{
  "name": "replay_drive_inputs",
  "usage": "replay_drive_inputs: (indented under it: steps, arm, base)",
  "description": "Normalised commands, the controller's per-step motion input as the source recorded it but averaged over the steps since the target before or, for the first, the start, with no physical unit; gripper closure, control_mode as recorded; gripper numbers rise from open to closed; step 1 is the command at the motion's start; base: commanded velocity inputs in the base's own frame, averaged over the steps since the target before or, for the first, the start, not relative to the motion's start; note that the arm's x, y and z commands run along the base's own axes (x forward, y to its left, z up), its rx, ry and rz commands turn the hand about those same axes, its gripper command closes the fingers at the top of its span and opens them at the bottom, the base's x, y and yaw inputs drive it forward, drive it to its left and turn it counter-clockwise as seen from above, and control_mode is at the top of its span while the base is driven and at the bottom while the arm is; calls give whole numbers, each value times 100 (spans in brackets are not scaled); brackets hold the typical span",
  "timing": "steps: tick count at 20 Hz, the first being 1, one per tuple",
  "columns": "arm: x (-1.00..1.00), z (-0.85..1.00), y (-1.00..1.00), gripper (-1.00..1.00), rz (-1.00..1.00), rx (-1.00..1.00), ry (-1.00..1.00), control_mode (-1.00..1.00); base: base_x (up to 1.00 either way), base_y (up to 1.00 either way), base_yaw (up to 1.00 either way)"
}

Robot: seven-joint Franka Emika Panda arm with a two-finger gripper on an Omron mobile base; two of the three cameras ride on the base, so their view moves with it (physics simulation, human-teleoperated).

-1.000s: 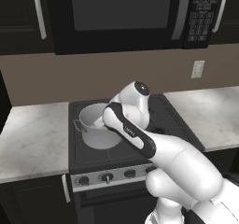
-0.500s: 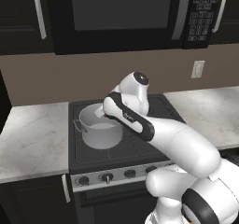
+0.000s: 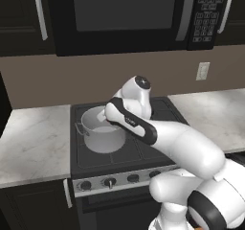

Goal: Turn on the burner for the pot on the stove. Wait thirty seconds for the pot to heat up. Then add the bell pepper to the pot.

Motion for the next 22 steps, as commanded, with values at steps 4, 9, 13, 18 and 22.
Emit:
replay_drive_inputs:
  steps: [4,9,13,18,22]
  arm:
    - [18,0,0,100,0,0,7,-100]
    - [0,0,0,100,0,0,0,-100]
    - [0,0,0,100,0,0,0,-100]
    - [0,0,0,100,0,0,0,-100]
    - [0,0,0,100,0,0,0,-100]
  base:
    - [0,0,0]
    - [0,0,0]
    - [0,0,0]
    - [0,0,0]
    - [0,0,0]
